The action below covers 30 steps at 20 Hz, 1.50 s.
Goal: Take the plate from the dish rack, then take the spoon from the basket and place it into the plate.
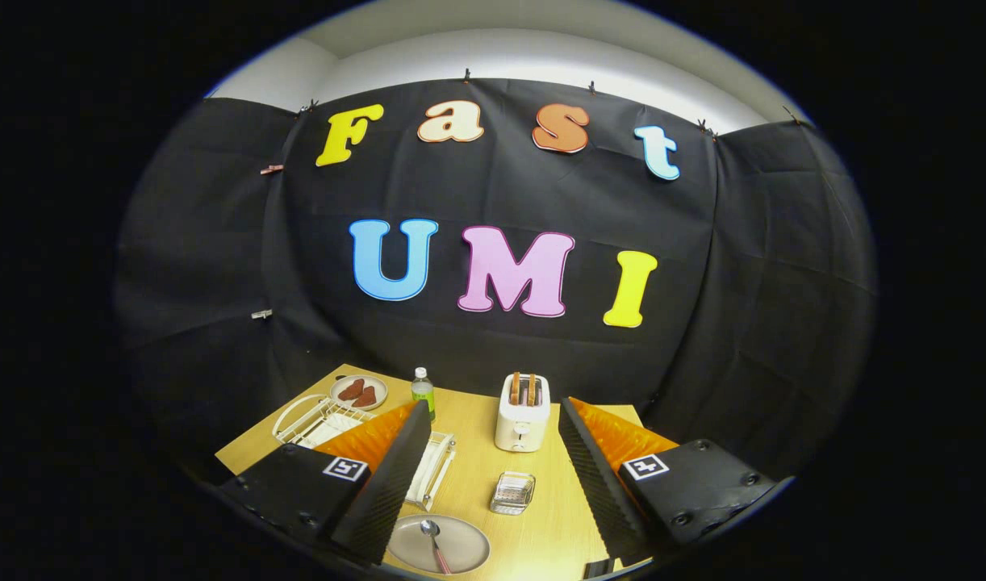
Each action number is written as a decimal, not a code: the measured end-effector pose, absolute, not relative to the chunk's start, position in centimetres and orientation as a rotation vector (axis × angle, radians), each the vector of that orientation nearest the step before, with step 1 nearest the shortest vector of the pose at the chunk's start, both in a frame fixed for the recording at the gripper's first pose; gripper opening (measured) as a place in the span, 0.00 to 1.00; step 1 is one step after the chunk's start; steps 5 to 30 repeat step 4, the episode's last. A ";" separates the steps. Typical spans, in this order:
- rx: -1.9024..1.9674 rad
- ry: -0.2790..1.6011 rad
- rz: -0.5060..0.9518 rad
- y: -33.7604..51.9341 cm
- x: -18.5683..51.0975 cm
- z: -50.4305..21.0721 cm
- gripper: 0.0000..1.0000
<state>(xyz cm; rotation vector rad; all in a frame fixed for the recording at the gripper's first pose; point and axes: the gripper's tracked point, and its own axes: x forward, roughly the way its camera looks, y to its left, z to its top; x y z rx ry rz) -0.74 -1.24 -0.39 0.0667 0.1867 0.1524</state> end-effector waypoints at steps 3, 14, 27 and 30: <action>0.064 0.190 0.143 -1.5 -0.7 -0.7 0.98; 0.066 0.193 0.142 -1.5 -0.7 -0.9 0.98; 0.066 0.193 0.142 -1.5 -0.7 -0.9 0.98; 0.066 0.193 0.142 -1.5 -0.7 -0.9 0.98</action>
